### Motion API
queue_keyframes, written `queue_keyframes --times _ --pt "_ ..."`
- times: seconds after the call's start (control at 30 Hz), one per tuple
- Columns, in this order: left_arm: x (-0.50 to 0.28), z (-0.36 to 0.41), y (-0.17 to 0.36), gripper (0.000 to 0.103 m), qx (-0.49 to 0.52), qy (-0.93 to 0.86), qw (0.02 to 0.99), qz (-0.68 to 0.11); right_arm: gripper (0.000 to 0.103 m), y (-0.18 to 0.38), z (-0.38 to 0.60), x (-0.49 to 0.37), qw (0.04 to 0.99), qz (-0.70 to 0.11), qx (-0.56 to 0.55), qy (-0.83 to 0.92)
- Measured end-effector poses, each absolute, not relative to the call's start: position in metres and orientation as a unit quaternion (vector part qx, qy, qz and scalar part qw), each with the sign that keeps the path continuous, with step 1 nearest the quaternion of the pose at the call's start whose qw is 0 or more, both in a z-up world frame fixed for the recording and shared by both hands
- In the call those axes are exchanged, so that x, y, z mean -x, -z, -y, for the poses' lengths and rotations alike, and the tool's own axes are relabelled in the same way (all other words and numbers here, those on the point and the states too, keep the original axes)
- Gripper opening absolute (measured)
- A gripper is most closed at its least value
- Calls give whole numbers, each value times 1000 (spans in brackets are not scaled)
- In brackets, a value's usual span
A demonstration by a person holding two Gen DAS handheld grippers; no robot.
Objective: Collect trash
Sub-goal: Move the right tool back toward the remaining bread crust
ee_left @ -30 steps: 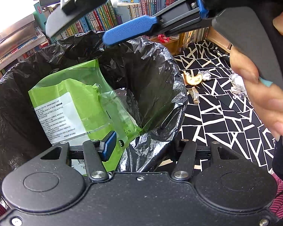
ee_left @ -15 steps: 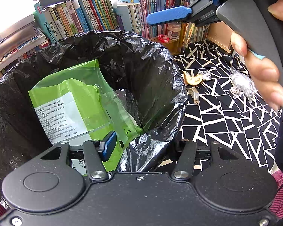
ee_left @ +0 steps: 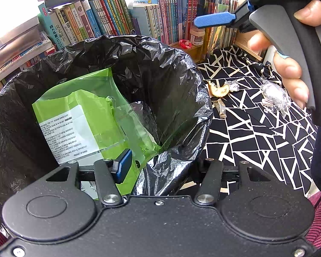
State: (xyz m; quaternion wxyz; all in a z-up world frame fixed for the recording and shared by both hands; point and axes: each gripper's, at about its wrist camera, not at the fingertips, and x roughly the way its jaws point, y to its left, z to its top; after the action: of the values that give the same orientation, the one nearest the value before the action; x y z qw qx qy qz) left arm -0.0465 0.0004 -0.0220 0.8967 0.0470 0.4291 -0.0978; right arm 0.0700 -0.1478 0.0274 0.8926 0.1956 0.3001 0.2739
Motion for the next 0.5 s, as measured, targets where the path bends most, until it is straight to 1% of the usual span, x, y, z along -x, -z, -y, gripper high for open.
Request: queue_keyframes --times 0.5 --pt "47 0 22 52 -47 98 897 -429 103 12 182 -95 887 -345 -241 -188"
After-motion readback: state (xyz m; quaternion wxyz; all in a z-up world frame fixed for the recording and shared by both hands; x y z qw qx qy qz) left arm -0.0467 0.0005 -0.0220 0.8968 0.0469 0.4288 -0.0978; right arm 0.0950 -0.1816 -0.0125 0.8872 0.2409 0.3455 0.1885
